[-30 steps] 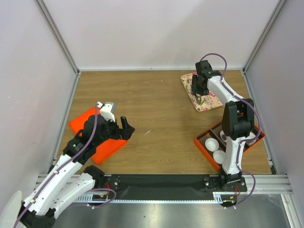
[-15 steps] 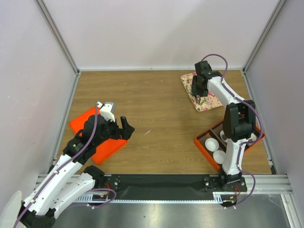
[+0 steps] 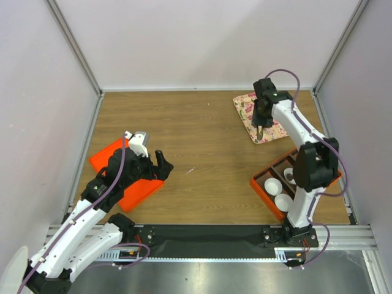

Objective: Pack the chocolate

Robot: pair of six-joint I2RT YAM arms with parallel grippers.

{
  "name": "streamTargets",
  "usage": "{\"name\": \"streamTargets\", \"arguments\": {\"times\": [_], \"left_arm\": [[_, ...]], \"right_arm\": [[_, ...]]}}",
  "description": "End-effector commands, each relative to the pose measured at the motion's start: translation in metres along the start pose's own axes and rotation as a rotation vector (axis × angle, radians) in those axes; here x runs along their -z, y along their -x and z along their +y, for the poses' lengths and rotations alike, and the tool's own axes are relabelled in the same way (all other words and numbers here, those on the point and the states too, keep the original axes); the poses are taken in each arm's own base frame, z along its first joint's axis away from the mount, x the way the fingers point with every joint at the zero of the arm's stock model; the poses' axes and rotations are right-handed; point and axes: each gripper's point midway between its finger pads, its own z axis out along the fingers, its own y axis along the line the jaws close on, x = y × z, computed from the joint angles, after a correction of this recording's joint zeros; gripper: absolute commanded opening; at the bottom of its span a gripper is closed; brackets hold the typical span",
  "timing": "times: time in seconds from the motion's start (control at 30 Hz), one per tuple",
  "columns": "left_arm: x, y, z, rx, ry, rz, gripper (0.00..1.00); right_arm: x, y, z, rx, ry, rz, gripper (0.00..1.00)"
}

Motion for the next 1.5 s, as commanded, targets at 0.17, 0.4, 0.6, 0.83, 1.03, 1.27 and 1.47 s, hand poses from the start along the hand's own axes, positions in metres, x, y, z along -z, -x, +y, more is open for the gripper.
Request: {"name": "streamTargets", "arguments": {"times": [0.17,0.4,0.6,0.83,1.03,1.27,1.47], "left_arm": [[0.015,0.024,-0.017,-0.013,-0.073,-0.09,1.0],[0.018,0.025,-0.025,-0.02,-0.123,-0.098,1.0],[0.022,0.026,-0.029,-0.024,-0.147,-0.111,1.0],[0.024,0.028,-0.032,-0.027,-0.163,-0.118,1.0],[0.028,0.03,-0.031,-0.027,-0.16,-0.134,1.0],[0.029,0.031,-0.03,-0.027,-0.156,-0.142,1.0],[0.032,0.034,-0.032,-0.029,-0.166,-0.16,1.0]], "right_arm": [[0.111,-0.078,-0.048,-0.122,-0.026,0.053,0.26],[0.178,-0.138,-0.056,-0.205,0.133,0.047,0.26],[0.205,-0.196,-0.074,-0.332,0.143,0.085,0.25],[0.217,-0.225,-0.083,-0.517,0.151,0.071,0.24],[0.233,-0.246,-0.09,-0.553,0.148,0.105,0.23],[0.245,-0.248,-0.073,-0.69,0.242,0.137,0.24],[0.257,-0.253,-0.081,-0.767,0.299,0.044,0.21]]}}
